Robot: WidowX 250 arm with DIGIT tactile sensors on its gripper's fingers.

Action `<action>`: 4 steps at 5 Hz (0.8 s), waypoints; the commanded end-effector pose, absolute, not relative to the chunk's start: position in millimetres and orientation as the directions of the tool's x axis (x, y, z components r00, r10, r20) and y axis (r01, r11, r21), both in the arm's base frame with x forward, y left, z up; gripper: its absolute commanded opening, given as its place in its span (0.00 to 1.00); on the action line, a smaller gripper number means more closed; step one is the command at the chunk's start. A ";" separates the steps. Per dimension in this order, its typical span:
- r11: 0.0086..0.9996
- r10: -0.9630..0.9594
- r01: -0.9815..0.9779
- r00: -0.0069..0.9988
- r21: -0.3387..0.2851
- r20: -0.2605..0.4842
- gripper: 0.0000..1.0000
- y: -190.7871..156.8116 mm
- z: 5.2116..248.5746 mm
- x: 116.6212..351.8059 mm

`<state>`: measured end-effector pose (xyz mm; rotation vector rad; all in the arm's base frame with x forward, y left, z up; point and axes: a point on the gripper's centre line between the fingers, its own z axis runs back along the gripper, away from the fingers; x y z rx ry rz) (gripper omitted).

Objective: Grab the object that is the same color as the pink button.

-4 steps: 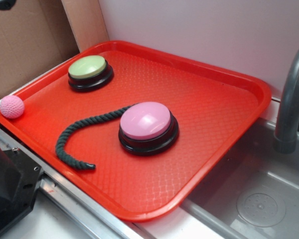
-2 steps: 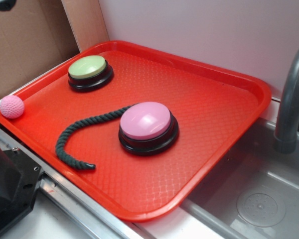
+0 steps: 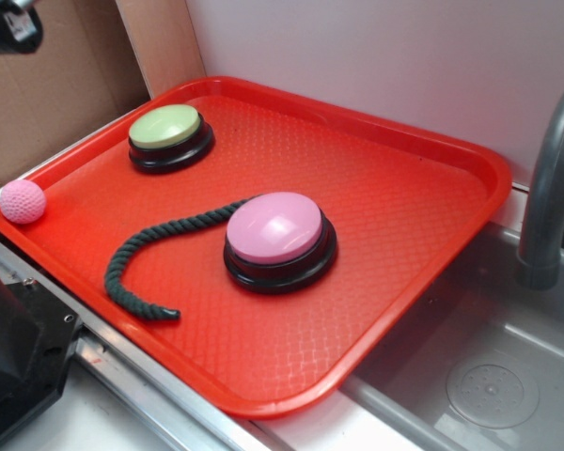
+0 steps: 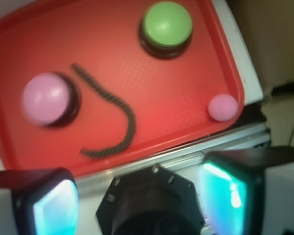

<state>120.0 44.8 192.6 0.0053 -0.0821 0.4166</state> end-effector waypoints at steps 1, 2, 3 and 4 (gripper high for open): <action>0.744 0.646 -0.659 0.752 0.113 0.133 1.00 104.4 141.9 119.7; 0.650 0.711 -0.736 0.677 0.189 0.189 1.00 120.4 116.7 120.3; 0.556 0.745 -0.803 0.596 0.215 0.299 1.00 135.5 93.8 121.5; 0.493 0.769 -0.830 0.556 0.262 0.315 1.00 152.0 68.1 121.8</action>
